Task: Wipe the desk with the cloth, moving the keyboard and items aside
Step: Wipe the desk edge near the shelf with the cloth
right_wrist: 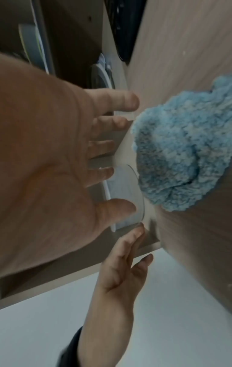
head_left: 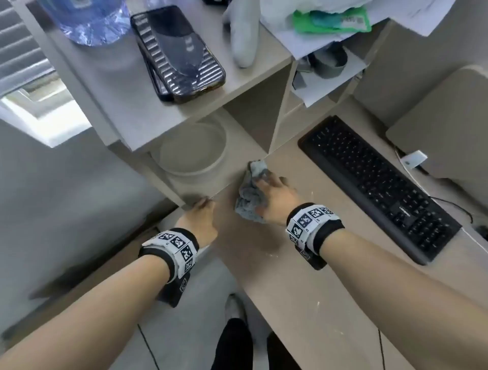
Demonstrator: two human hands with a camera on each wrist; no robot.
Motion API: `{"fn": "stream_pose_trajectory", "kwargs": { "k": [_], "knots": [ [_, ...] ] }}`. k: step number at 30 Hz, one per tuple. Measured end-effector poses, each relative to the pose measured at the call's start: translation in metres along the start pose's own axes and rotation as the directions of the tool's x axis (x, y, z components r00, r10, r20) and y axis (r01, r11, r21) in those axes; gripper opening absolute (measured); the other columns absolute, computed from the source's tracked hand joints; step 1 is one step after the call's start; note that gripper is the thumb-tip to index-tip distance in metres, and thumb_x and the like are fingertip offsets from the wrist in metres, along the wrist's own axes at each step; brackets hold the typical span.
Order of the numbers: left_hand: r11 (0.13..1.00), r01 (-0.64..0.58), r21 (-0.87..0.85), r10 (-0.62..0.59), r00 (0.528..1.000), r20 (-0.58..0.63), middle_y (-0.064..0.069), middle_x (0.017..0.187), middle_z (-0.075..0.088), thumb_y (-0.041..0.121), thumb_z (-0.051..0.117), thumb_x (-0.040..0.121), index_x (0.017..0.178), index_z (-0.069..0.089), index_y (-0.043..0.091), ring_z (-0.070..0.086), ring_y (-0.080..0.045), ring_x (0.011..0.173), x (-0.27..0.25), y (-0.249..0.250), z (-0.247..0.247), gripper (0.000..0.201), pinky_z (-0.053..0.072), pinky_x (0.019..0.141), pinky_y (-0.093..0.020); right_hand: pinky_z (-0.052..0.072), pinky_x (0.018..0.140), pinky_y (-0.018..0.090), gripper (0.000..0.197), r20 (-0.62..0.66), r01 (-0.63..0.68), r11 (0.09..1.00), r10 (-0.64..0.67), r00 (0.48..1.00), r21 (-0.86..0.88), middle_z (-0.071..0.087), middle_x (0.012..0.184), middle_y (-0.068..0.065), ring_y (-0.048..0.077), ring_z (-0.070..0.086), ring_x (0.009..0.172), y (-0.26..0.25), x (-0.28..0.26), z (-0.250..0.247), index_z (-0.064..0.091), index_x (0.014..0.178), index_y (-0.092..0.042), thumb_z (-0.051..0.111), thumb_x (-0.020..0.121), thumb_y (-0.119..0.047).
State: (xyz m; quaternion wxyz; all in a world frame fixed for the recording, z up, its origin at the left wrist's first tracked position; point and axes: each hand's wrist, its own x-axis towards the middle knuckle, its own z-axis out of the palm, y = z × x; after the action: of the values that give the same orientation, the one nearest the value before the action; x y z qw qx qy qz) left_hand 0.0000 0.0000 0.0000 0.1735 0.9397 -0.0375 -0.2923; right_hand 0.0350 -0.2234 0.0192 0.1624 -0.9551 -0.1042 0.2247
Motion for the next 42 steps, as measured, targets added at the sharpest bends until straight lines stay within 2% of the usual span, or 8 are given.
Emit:
{"fn": "stream_pose_trajectory", "kwargs": {
  "k": [6, 13, 16, 19, 29, 35, 38, 42],
  "knots": [
    [0.999, 0.044, 0.027, -0.043, 0.998, -0.056, -0.011, 0.143, 0.039, 0.008, 0.049, 0.068, 0.124, 0.049, 0.008, 0.038, -0.035, 0.13, 0.007, -0.014, 0.018, 0.056, 0.037, 0.109, -0.04, 0.035, 0.108, 0.053, 0.072, 0.146, 0.025, 0.977, 0.006, 0.989, -0.213, 0.016, 0.158, -0.001, 0.038, 0.019, 0.141, 0.006, 0.02, 0.038, 0.026, 0.148, -0.039, 0.062, 0.086, -0.036],
    [0.986, 0.154, -0.06, -0.157, 0.986, -0.055, -0.011, 0.148, 0.034, 0.006, 0.049, 0.075, 0.132, 0.041, 0.009, 0.03, -0.035, 0.136, 0.014, 0.001, 0.025, 0.058, 0.037, 0.109, -0.042, 0.045, 0.09, 0.04, 0.052, -0.139, -0.177, 0.982, 0.184, 0.973, 0.063, 0.045, 0.124, 0.008, 0.033, 0.045, 0.108, 0.055, -0.001, 0.016, 0.05, 0.132, -0.031, 0.063, 0.084, -0.046],
    [0.978, 0.207, -0.035, -0.208, 0.977, -0.039, -0.008, 0.15, 0.03, 0.009, 0.051, 0.076, 0.137, 0.036, 0.011, 0.025, -0.034, 0.139, 0.013, 0.01, 0.026, 0.063, 0.037, 0.109, -0.044, 0.042, 0.094, 0.043, 0.052, -0.185, -0.285, 0.957, 0.291, 0.939, 0.057, 0.042, 0.13, 0.014, 0.041, 0.045, 0.114, 0.091, -0.013, -0.009, 0.049, 0.136, -0.024, 0.059, 0.086, -0.035],
    [0.975, 0.222, 0.004, -0.221, 0.974, -0.041, -0.007, 0.15, 0.029, 0.009, 0.052, 0.076, 0.137, 0.037, 0.012, 0.022, -0.032, 0.14, 0.011, 0.014, 0.027, 0.063, 0.039, 0.107, -0.044, 0.043, 0.099, 0.042, 0.06, -0.018, -0.35, 0.937, 0.35, 0.937, 0.026, 0.032, 0.146, 0.011, 0.042, 0.042, 0.126, 0.109, -0.02, -0.005, 0.044, 0.14, -0.027, 0.055, 0.081, -0.034],
    [0.971, 0.235, 0.05, -0.234, 0.972, -0.026, -0.007, 0.152, 0.027, 0.012, 0.058, 0.075, 0.141, 0.035, 0.013, 0.023, -0.032, 0.14, 0.015, 0.016, 0.027, 0.069, 0.036, 0.11, -0.043, 0.05, 0.093, 0.042, 0.057, 0.092, -0.078, 0.997, 0.079, 0.993, -0.015, 0.021, 0.152, 0.015, 0.04, 0.048, 0.119, 0.048, -0.033, 0.055, 0.038, 0.144, -0.014, 0.056, 0.09, -0.017],
    [0.979, 0.187, 0.08, -0.185, 0.982, -0.035, -0.005, 0.158, 0.022, 0.013, 0.057, 0.075, 0.144, 0.034, 0.019, 0.018, -0.03, 0.145, 0.013, 0.004, 0.026, 0.074, 0.035, 0.112, -0.042, 0.049, 0.091, 0.04, 0.043, -0.105, -0.358, 0.934, 0.354, 0.929, -0.023, 0.039, 0.136, 0.017, 0.038, 0.054, 0.108, 0.124, -0.02, 0.018, 0.049, 0.13, -0.008, 0.055, 0.087, -0.009],
    [0.983, 0.151, 0.107, -0.148, 0.988, -0.038, 0.0, 0.161, 0.017, 0.011, 0.056, 0.074, 0.147, 0.031, 0.025, 0.015, -0.027, 0.146, 0.009, -0.006, 0.026, 0.078, 0.036, 0.112, -0.042, 0.049, 0.073, 0.028, 0.05, -0.163, -0.217, 0.953, 0.253, 0.954, 0.21, 0.044, 0.129, 0.016, 0.034, 0.055, 0.104, 0.08, -0.018, 0.023, 0.047, 0.131, -0.018, 0.051, 0.086, 0.004],
    [0.985, 0.112, 0.131, -0.109, 0.994, -0.032, 0.005, 0.161, 0.016, 0.009, 0.057, 0.076, 0.149, 0.029, 0.029, 0.013, -0.023, 0.147, 0.009, -0.012, 0.022, 0.082, 0.028, 0.117, -0.038, 0.046, 0.089, 0.042, 0.048, 0.064, -0.085, 0.992, 0.08, 0.995, 0.095, 0.033, 0.141, 0.018, 0.042, 0.049, 0.117, 0.008, -0.029, 0.07, 0.049, 0.134, -0.018, 0.058, 0.087, -0.014]
  ]
}}
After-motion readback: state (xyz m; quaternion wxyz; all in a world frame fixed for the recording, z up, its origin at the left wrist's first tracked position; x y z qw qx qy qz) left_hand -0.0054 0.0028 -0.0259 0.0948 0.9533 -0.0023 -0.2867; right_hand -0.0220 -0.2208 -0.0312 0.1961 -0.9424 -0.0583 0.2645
